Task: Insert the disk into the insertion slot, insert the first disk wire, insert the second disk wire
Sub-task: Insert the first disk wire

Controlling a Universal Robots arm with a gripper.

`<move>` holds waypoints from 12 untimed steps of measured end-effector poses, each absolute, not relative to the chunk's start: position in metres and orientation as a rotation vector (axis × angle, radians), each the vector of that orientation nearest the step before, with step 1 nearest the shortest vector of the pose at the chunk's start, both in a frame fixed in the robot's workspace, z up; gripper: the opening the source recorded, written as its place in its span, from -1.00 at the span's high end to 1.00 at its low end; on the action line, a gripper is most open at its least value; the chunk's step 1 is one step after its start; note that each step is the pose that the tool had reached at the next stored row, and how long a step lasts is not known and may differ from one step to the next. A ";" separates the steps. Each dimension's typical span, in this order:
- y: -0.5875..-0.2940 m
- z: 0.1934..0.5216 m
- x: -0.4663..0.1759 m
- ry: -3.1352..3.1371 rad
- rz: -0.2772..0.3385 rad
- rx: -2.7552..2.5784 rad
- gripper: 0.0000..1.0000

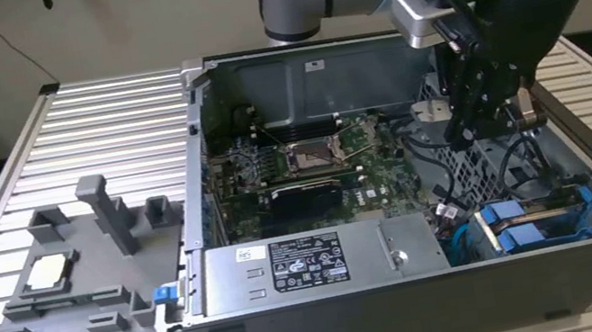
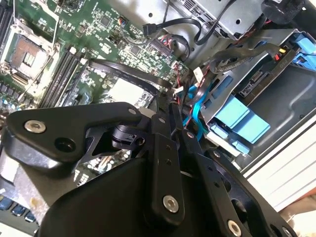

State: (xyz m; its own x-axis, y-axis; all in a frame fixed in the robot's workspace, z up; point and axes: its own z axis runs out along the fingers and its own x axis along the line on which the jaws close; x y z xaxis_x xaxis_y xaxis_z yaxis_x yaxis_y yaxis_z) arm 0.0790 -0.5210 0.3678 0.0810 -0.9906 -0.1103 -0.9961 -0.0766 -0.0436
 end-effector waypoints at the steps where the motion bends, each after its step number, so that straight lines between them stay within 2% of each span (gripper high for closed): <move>1: -0.521 0.368 0.079 2.058 0.078 -2.228 0.65; 8: -0.521 0.368 0.079 2.058 0.078 -2.228 0.65; 9: -0.521 0.368 0.079 2.058 0.078 -2.228 0.62; 10: -0.521 0.368 0.079 2.058 0.079 -2.228 0.50; 11: -0.521 0.368 0.079 2.058 0.079 -2.228 0.50; 12: -0.521 0.368 0.079 2.058 0.079 -2.228 0.36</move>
State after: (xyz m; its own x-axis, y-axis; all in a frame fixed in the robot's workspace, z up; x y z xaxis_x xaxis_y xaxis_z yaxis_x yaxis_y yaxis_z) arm 0.0791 -0.5208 0.3677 0.0810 -0.9906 -0.1105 -0.9961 -0.0766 -0.0436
